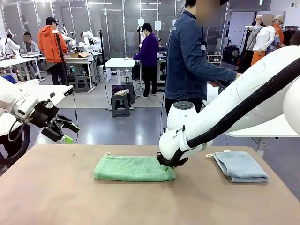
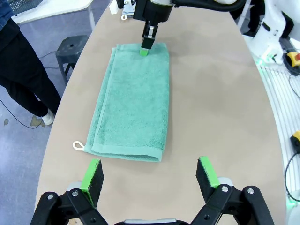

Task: Fold the towels and place them in the basket.
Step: When a person lays out a Towel with hook on the table, fold it in half twice.

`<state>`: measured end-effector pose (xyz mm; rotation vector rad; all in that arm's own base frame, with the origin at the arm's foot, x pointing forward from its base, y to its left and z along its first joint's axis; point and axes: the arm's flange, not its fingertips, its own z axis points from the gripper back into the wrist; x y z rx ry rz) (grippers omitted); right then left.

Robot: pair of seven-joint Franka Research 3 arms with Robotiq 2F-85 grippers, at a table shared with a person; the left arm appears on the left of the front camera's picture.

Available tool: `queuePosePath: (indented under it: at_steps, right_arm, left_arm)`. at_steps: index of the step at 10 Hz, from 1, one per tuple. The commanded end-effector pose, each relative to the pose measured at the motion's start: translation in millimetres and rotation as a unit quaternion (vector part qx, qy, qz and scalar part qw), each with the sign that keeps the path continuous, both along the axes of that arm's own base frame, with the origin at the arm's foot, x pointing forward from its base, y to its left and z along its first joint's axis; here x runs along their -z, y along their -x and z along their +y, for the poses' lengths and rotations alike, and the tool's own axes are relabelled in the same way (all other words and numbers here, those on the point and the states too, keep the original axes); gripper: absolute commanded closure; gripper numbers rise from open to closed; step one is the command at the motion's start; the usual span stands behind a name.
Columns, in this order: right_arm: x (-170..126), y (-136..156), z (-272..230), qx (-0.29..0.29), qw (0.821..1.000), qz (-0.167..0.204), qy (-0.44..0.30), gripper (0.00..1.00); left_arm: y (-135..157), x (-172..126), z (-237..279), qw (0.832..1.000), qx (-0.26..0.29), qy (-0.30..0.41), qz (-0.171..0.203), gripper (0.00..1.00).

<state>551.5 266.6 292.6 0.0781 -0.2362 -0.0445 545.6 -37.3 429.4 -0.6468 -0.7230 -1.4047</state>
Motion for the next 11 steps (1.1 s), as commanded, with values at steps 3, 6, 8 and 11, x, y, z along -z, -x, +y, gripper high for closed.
queuePosePath:
  at_steps: [3, 6, 8, 11]
  right_arm:
    - [7, 0, 8, 0.031, 0.999, -0.008, 0.030, 1.00]
    - [12, -1, 2, 0.035, 0.998, -0.015, 0.057, 1.00]
    - [12, -2, -25, 0.019, 0.997, -0.007, 0.069, 1.00]
    - [-5, 1, -57, 0.025, 0.997, -0.030, 0.064, 1.00]
  left_arm:
    - [0, 0, 0, 1.000, 0.000, -0.001, 0.001, 0.00]
    - [0, 0, 0, 1.000, 0.000, -0.001, 0.001, 0.00]
    - [0, 0, 0, 1.000, 0.000, -0.001, 0.001, 0.00]
    - [0, 0, 0, 1.000, 0.000, -0.001, 0.001, 0.00]
